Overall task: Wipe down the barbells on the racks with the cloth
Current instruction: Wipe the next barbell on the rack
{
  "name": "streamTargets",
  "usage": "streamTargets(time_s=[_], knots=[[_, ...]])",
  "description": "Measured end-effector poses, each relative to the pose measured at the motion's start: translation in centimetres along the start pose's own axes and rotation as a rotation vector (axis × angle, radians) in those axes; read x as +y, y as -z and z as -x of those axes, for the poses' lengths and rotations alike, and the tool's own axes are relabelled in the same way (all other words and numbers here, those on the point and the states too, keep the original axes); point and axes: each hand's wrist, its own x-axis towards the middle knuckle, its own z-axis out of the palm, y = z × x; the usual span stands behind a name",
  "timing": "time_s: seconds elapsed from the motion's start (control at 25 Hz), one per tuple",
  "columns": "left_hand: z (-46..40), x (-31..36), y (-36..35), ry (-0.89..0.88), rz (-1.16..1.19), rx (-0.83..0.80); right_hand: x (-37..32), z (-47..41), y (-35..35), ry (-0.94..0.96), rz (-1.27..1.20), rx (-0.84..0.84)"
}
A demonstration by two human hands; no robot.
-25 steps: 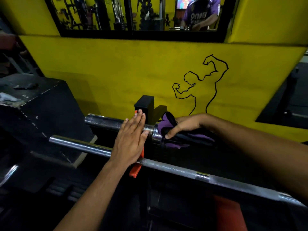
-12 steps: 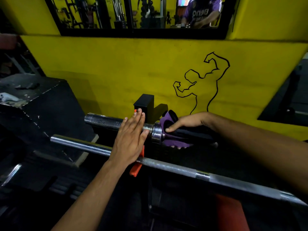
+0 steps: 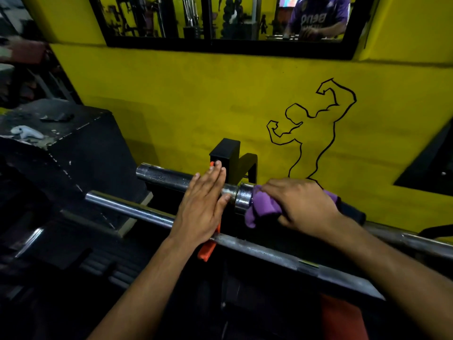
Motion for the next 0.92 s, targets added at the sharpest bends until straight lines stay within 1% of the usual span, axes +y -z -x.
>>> streamTargets(time_s=[0.08, 0.24, 0.32, 0.4, 0.48, 0.6, 0.76, 0.84, 0.92], knots=[[0.0, 0.0, 0.1, -0.002, -0.005, -0.008, -1.0, 1.6, -0.6, -0.006, -0.033, 0.038], [0.1, 0.3, 0.5, 0.019, -0.033, -0.052, -1.7, 2.6, -0.7, -0.019, -0.186, 0.103], [-0.1, 0.4, 0.5, 0.026, -0.023, -0.060, -1.7, 2.9, -0.7, -0.004, -0.246, 0.137], [0.2, 0.4, 0.8, 0.029, 0.015, -0.048, -2.0, 2.9, -0.7, -0.030, -0.316, 0.140], [-0.1, 0.2, 0.9, 0.011, 0.075, -0.051, -1.6, 2.5, -0.7, -0.099, -0.347, 0.147], [-0.4, -0.9, 1.8, -0.052, 0.154, -0.082, -2.2, 1.9, -0.5, -0.180, -0.302, 0.170], [-1.3, -4.8, 2.7, -0.175, 0.144, -0.078, -4.3, 1.4, -0.4, -0.293, -0.291, 0.251], [-2.4, -6.7, 3.1, -0.225, 0.136, -0.098, -5.2, 0.8, -0.6, -0.414, -0.296, 0.266], [-3.4, -8.5, 3.6, -0.265, 0.108, -0.151, -6.6, 0.0, -0.6, -0.588, -0.314, 0.298]])
